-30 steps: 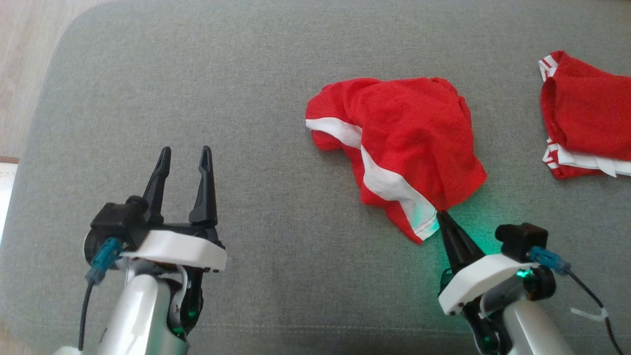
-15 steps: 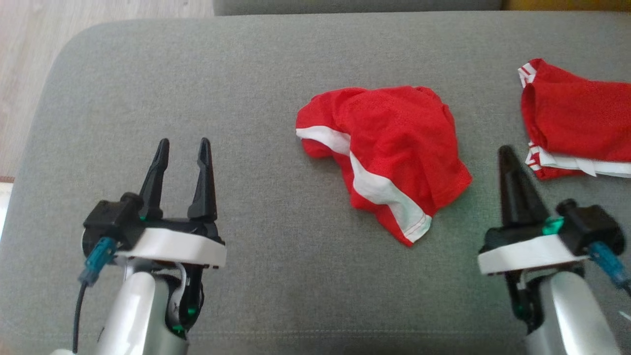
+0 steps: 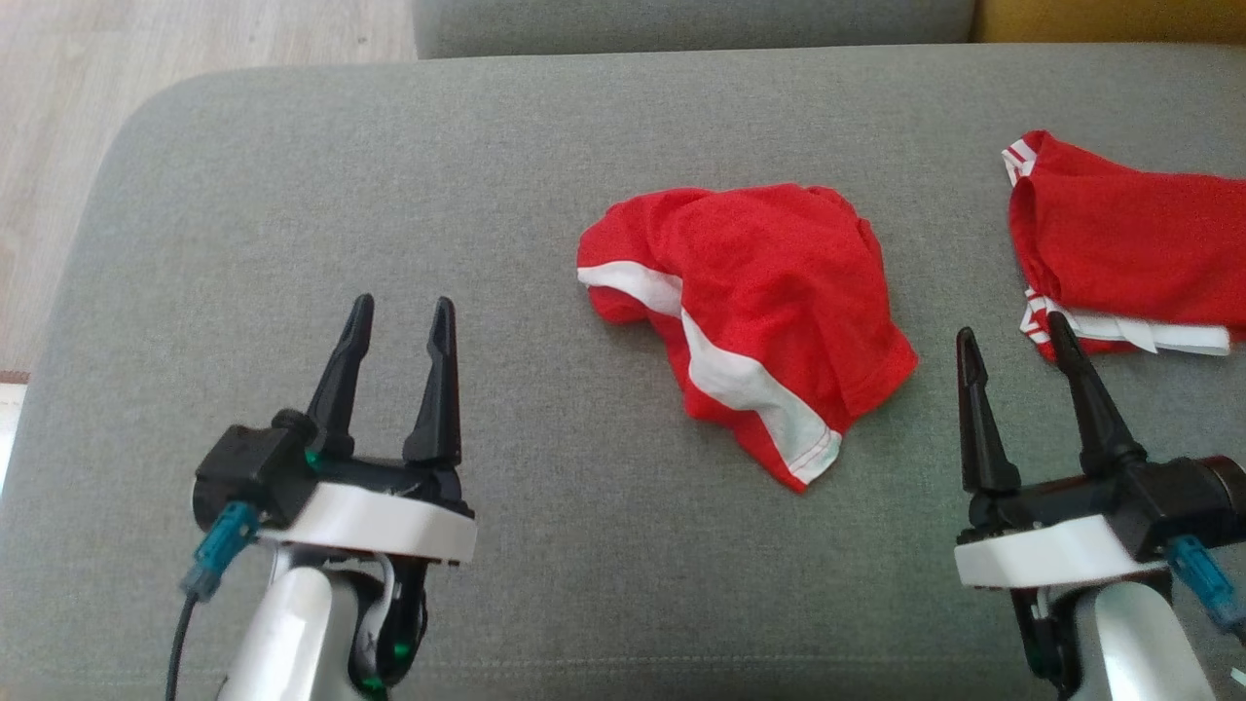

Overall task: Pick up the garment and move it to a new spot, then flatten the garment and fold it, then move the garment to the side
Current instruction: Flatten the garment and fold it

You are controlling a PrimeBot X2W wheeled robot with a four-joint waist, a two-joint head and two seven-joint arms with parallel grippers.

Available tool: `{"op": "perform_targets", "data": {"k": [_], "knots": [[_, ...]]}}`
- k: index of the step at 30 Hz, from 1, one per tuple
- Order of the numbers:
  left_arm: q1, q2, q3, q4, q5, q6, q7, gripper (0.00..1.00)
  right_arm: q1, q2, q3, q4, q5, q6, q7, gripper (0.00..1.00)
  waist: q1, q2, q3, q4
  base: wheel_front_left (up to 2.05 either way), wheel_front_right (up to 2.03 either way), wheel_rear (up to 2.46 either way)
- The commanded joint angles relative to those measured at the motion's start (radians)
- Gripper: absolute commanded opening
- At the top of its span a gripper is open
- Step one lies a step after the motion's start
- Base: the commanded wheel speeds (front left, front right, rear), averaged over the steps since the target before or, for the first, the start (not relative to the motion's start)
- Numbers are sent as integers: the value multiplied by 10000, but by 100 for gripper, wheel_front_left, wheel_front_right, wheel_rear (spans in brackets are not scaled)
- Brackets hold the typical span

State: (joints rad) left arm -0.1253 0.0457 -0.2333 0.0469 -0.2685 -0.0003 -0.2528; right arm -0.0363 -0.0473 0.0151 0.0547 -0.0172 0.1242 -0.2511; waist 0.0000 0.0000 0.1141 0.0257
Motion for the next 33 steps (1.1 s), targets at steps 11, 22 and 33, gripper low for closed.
{"op": "perform_targets", "data": {"k": [11,22,33], "knots": [[-267,45,279,-306,89,-10,-90,100,-141,-29,282,84,425,65,-105,100,0,0,131,57,0,0,0],[-551,45,31,-17,13,-45,-90,100,-312,-29,1804,2037,2317,65,2283,100,0,0,704,389,0,0,0],[-812,45,-87,61,-22,-59,-90,100,-884,-29,1835,2691,3126,65,3226,100,0,0,1217,959,0,0,0]]}}
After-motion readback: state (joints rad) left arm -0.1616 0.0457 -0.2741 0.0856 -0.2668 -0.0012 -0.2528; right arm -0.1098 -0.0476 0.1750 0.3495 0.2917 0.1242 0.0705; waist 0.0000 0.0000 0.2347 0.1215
